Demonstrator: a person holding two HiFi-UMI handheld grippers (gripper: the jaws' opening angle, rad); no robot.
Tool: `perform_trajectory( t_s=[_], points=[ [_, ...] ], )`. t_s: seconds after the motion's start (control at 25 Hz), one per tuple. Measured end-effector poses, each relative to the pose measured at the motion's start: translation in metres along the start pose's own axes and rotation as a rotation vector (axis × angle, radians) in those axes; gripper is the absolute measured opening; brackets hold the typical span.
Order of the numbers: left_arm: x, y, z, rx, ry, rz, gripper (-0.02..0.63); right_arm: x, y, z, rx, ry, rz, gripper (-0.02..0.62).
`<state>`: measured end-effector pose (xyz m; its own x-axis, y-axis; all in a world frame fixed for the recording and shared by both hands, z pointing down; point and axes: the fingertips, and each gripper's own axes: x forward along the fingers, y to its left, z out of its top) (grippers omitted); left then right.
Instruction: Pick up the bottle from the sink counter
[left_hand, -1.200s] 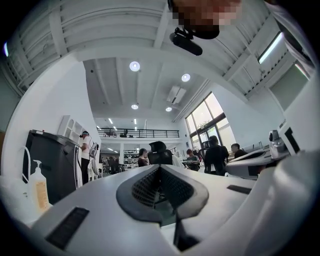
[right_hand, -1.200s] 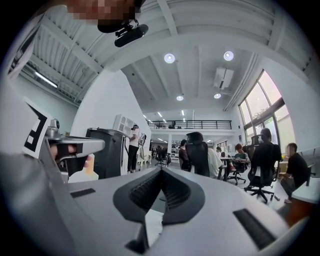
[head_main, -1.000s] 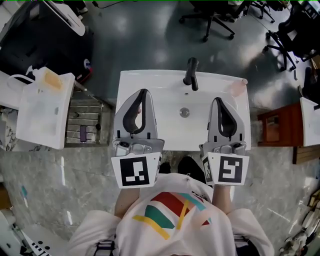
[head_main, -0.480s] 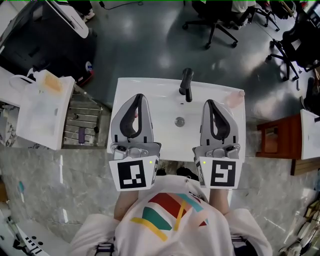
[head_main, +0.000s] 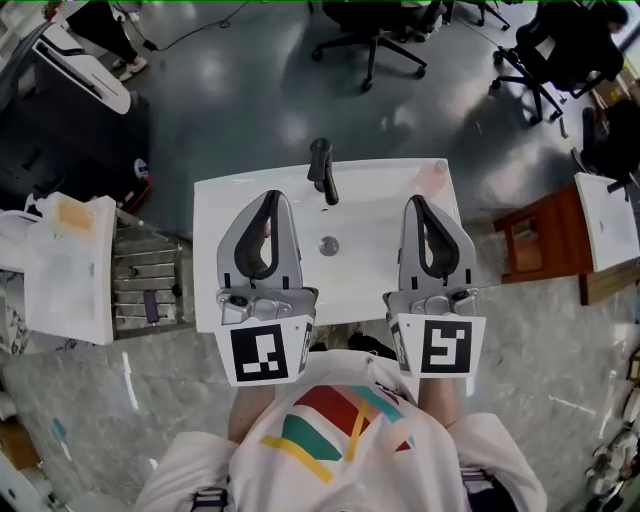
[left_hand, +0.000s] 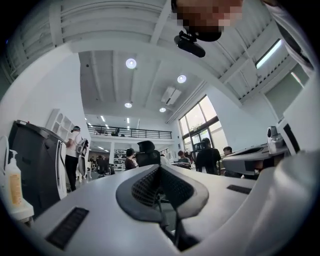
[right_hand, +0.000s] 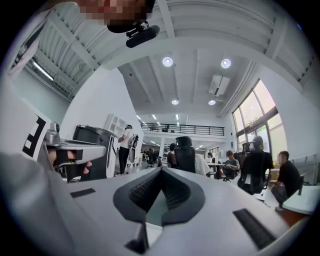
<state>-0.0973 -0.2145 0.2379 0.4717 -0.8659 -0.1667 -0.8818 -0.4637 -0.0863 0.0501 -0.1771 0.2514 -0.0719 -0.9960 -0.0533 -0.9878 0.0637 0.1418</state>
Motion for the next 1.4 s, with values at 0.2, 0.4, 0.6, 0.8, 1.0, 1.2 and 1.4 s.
perform_trajectory(
  t_s=[0.2,0.4,0.6,0.8,1.0,1.2,1.4],
  points=[
    [0.023,-0.045,-0.001,-0.024,-0.014,-0.153,0.018,-0.025,-0.040,-0.001,-0.017,0.006,-0.146,0.012],
    [0.035,-0.097,0.006,-0.055,-0.041,-0.279,0.018,-0.060,-0.080,-0.002,-0.025,0.014,-0.281,0.012],
    [0.038,-0.131,0.012,-0.093,-0.050,-0.367,0.018,-0.089,-0.101,-0.002,-0.031,0.024,-0.380,0.012],
    [0.038,-0.150,0.014,-0.081,-0.062,-0.418,0.018,-0.106,-0.113,0.000,-0.038,0.023,-0.433,0.012],
    [0.038,-0.157,0.013,-0.094,-0.048,-0.417,0.018,-0.110,-0.118,0.002,-0.079,0.024,-0.454,0.012],
    [0.050,-0.163,0.001,-0.101,-0.009,-0.438,0.020,-0.099,-0.116,-0.002,-0.071,0.034,-0.440,0.012],
    [0.075,-0.176,-0.010,-0.094,0.016,-0.475,0.089,-0.090,-0.120,-0.015,-0.052,0.053,-0.421,0.012]
  ],
)
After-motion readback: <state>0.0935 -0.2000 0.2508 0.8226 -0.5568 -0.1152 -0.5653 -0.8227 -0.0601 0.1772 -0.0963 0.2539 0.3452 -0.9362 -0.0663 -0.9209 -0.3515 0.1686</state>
